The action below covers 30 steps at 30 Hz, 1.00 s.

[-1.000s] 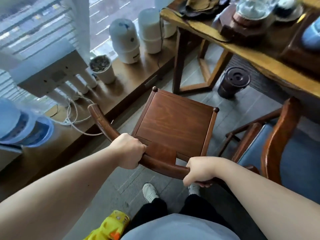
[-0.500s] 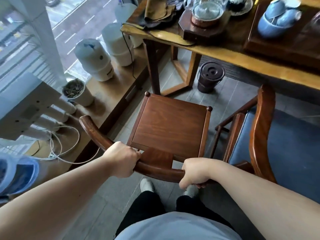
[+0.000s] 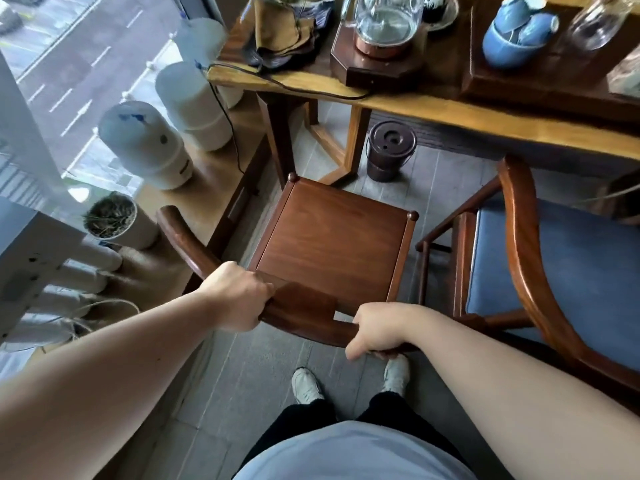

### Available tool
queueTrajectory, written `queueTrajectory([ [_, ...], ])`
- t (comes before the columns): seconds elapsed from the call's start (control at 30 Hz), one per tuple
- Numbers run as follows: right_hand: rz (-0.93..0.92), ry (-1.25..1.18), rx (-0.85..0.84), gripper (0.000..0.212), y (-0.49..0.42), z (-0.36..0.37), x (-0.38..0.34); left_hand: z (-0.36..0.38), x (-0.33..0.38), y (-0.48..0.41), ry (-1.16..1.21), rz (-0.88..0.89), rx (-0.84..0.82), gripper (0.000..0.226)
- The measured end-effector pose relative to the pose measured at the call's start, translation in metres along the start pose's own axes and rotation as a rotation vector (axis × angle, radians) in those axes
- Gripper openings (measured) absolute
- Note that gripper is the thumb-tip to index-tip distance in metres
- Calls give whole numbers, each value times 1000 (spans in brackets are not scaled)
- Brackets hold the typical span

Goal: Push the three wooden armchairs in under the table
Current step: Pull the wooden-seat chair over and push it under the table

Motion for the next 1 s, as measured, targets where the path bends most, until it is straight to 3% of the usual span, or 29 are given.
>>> queueTrajectory([
  [0.33, 32, 14, 22, 32, 8, -29, 35, -31, 15, -36, 19, 35, 36, 15],
  [0.57, 42, 79, 36, 30, 26, -55, 64, -45, 40, -57, 74, 35, 23, 6],
  [0.77, 16, 48, 45, 24, 27, -56, 69, -47, 46, -61, 31, 40, -11, 20],
  [1.0, 19, 39, 53, 28, 33, -39, 85, -52, 62, -62, 20, 71, -6, 20],
])
Point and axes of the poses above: each hand's wrist, its own y-axis away from the middle knuckle, its own z-axis out of the palm, x = y × z, the point moved 10 cm from there along -y, towards the middle knuckle, and after that the axes turned 3 degrees about -z, right-handed, at the moved point
